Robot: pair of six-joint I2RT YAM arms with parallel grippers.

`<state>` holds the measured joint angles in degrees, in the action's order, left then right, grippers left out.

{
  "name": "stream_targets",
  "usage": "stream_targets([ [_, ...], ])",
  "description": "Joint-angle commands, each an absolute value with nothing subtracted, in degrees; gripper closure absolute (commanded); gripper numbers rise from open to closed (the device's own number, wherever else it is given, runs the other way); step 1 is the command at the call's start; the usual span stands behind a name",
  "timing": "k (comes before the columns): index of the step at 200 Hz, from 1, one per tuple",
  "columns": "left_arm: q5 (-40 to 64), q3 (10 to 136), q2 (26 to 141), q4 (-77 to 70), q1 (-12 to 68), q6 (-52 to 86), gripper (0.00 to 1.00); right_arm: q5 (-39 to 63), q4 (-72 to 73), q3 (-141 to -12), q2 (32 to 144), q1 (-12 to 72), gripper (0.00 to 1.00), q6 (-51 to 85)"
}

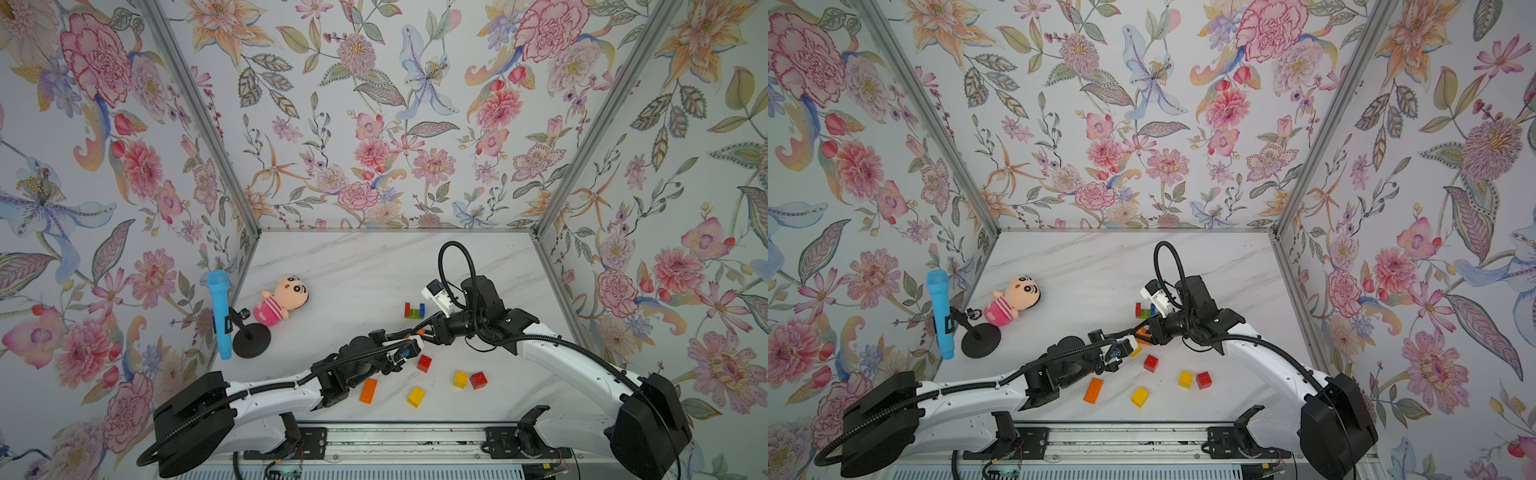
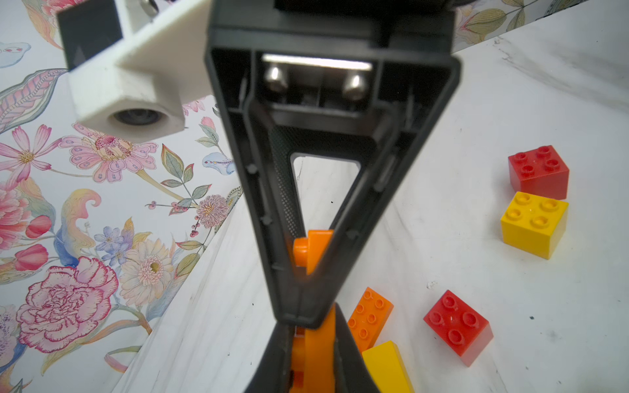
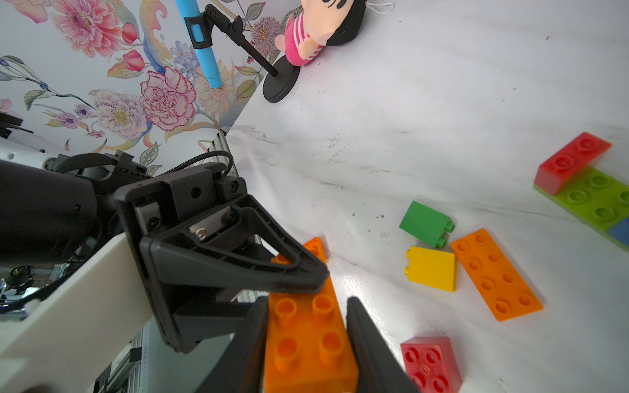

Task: Assemble the letter p with lego
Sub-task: Pick up the lego brick from the center of the board.

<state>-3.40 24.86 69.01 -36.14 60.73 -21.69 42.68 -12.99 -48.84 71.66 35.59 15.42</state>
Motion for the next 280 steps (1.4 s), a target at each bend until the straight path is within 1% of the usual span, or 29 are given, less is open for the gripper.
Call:
stream_targets([
  [1, -2.7, 25.9, 69.1, -37.7, 61.4, -22.6, 0.95, 44.7, -12.2, -50.7, 72.0, 36.3, 0.65, 15.1],
  [23, -3.5, 25.8, 69.3, -37.5, 61.4, -22.4, 0.93, 44.5, -12.3, -50.7, 72.1, 36.3, 0.71, 15.2],
  [34, -4.6, 25.8, 69.1, -37.9, 61.4, -21.4, 0.87, 43.9, -12.2, -50.6, 72.0, 36.2, 0.73, 15.1],
  [52, -7.4, 25.6, 68.2, -38.4, 61.2, -18.6, 0.57, 41.9, -12.2, -50.2, 71.2, 35.8, 0.75, 14.7],
  [72, -6.6, 23.8, 66.4, -40.7, 60.7, -15.6, 0.31, 39.2, -10.9, -49.0, 69.5, 34.7, 0.76, 13.5],
  [81, -4.7, 23.1, 65.3, -41.4, 59.9, -12.9, 0.23, 38.0, -9.6, -48.3, 68.4, 34.5, 0.79, 12.7],
  [88, -2.7, 22.9, 64.6, -41.4, 58.9, -10.4, 0.19, 36.7, -8.3, -47.6, 67.6, 34.5, 0.80, 12.0],
  [100, 1.6, 23.3, 63.7, -39.5, 56.2, -5.3, 0.16, 35.2, -5.9, -46.5, 66.3, 34.5, 0.83, 10.0],
  [125, 11.4, 24.3, 62.9, -35.5, 49.9, 2.9, 0.15, 32.8, 2.9, -42.2, 63.5, 35.1, 0.84, 6.2],
  [151, 10.9, 23.7, 61.6, -34.2, 47.3, 5.8, 0.13, 29.7, 11.9, -37.7, 61.6, 35.1, 0.84, 1.3],
  [163, 12.4, 23.3, 61.3, -34.2, 45.2, 8.2, 0.12, 30.1, 14.6, -36.8, 61.7, 34.9, 0.84, -1.4],
  [175, 16.5, 23.1, 61.6, -35.4, 42.5, 11.3, 0.12, 30.8, 19.2, -35.0, 61.5, 35.3, 0.84, -4.1],
  [194, 25.8, 23.5, 63.1, -37.9, 39.4, 15.4, 0.13, 31.8, 24.6, -33.1, 61.5, 35.9, 0.84, -6.5],
  [219, 33.7, 25.8, 66.1, -37.3, 37.9, 18.1, 0.13, 32.0, 25.6, -33.0, 61.5, 36.4, 0.84, -9.0],
  [235, 37.8, 25.9, 68.3, -40.9, 36.2, 23.1, 0.15, 31.8, 25.8, -32.5, 60.7, 36.8, 0.84, -10.5],
  [260, 44.2, 24.3, 71.1, -52.9, 32.9, 34.7, 0.20, 29.8, 25.2, -31.6, 59.9, 39.2, 0.84, -12.5],
  [280, 46.7, 23.6, 72.1, -60.6, 31.6, 43.1, 0.20, 27.4, 25.8, -30.2, 59.4, 39.9, 0.86, -13.6],
])
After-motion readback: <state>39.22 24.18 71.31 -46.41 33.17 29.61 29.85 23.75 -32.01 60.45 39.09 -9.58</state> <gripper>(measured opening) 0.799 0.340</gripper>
